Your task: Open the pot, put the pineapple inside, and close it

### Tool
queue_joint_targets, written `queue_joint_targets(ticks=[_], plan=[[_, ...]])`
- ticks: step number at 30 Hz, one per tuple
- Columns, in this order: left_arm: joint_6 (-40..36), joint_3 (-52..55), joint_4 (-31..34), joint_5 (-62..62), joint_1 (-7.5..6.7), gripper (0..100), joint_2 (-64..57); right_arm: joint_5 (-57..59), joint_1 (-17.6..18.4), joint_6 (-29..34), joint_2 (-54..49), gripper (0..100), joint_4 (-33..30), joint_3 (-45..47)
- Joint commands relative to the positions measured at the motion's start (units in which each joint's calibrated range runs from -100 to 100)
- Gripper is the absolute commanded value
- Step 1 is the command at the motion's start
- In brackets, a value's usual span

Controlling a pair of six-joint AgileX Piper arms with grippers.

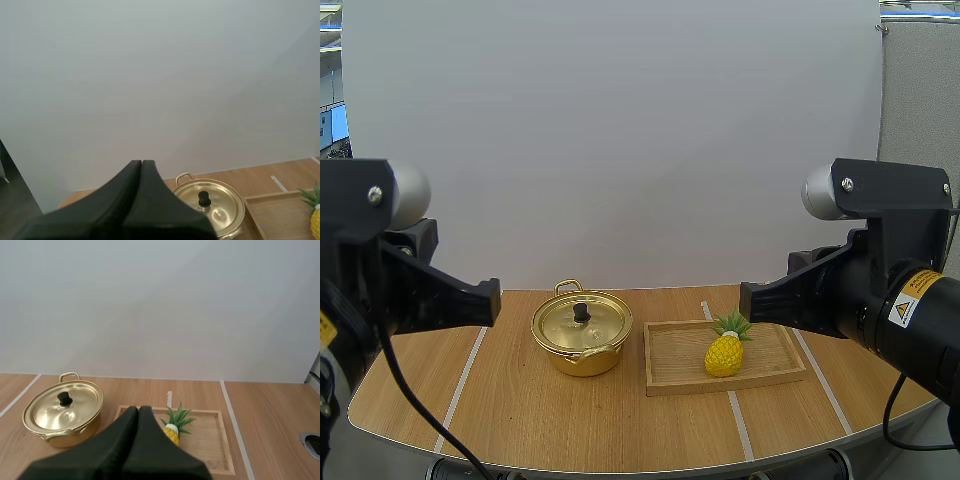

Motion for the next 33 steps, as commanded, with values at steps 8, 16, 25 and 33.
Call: queue_joint_targets(ticks=[8,16,25,33], plan=[[2.2,-0.2,-4.6,-0.6,0.20,0,23.9,2.4,-0.2,0.3,18.1,0,-0.1,-0.6],[3.1,-0.2,-4.7,-4.2,0.20,0,37.2,4.1,-0.2,0.3,33.2,0,-0.1,-0.6],[3.0,-0.2,-5.3,-2.8,0.20,13,45.8,5.2,-0.2,0.5,42.3,1,-0.1,-0.6],[7.6,-0.2,-5.4,-1.3,0.20,100,48.3,3.9,-0.2,0.5,42.4,100,-0.1,-0.6]])
